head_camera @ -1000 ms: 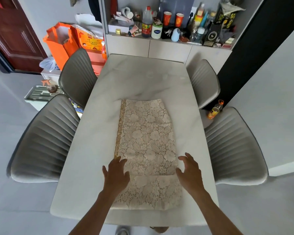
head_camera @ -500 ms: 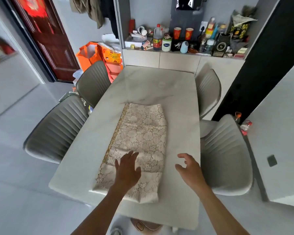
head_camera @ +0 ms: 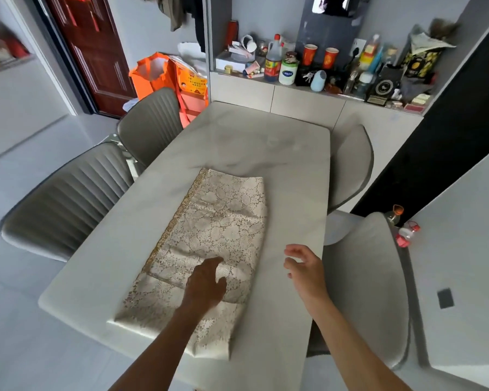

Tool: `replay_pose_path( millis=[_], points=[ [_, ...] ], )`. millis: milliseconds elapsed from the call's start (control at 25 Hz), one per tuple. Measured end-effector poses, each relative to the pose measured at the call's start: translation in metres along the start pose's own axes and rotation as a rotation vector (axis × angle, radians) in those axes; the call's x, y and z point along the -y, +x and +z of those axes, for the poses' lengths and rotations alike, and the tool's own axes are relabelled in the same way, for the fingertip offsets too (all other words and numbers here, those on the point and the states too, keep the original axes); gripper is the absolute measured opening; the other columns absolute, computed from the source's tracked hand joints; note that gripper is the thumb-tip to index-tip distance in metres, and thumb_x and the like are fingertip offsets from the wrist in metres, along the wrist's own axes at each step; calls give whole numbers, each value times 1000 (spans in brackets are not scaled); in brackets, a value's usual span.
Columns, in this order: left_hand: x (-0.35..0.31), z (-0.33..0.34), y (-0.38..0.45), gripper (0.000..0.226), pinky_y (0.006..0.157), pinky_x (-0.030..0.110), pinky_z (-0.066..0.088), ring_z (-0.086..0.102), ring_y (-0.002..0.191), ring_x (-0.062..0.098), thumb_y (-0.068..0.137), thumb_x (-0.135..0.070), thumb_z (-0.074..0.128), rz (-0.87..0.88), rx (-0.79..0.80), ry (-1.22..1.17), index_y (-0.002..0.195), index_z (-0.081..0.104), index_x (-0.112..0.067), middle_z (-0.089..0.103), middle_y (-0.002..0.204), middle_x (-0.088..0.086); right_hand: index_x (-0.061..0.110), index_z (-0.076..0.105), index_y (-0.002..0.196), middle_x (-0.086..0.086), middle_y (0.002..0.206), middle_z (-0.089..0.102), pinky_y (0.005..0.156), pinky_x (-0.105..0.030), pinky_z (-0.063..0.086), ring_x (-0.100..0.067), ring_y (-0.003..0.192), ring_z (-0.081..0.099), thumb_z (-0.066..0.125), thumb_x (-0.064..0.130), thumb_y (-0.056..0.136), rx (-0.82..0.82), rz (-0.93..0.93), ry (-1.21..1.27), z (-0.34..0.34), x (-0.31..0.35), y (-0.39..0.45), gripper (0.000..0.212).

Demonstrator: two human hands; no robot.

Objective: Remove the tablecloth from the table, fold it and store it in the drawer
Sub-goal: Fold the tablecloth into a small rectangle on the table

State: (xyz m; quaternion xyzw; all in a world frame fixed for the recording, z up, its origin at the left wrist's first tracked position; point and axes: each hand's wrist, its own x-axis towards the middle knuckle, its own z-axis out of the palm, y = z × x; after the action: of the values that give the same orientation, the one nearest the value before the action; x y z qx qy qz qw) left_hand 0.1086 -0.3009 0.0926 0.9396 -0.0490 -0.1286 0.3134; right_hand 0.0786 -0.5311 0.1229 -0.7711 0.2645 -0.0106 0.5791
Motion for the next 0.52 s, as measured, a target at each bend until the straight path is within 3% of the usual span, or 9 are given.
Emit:
replay_pose_path(
  millis=[160,280,360,440,520],
  points=[
    [-17,43,31,48,111,32,35,46,133,19,93,-23,56,-70,94,17,140,46,-24,50,145,0,35,63,100,8,105,70,65,-29,53,-14,85,67,59,14,82,107,119,-54,7,-9,59,28],
    [-26,77,74,47,112,35,35,45,132,18,93,-22,53,-119,113,42,140,45,-25,48,146,-3,18,56,124,-2,110,68,73,-35,54,-26,97,67,59,15,85,171,221,-83,28,-25,135,39],
    [-28,98,100,50,109,38,36,43,131,21,92,-22,53,-142,123,92,141,41,-23,44,147,-2,15,52,129,-8,109,65,78,-37,52,-29,95,65,59,15,84,189,265,-135,45,-34,182,45],
    [-28,124,122,57,108,43,36,36,133,24,91,-23,53,-189,162,171,144,33,-22,36,150,1,14,52,126,-10,105,62,75,-36,51,-27,90,62,59,18,84,229,345,-160,61,-49,219,43],
    [-25,145,143,71,106,45,38,28,135,26,88,-27,58,-251,180,223,148,21,-23,26,153,2,9,61,106,-10,90,61,64,-31,50,-24,74,60,58,14,84,254,478,-42,75,-58,247,22]
  ],
)
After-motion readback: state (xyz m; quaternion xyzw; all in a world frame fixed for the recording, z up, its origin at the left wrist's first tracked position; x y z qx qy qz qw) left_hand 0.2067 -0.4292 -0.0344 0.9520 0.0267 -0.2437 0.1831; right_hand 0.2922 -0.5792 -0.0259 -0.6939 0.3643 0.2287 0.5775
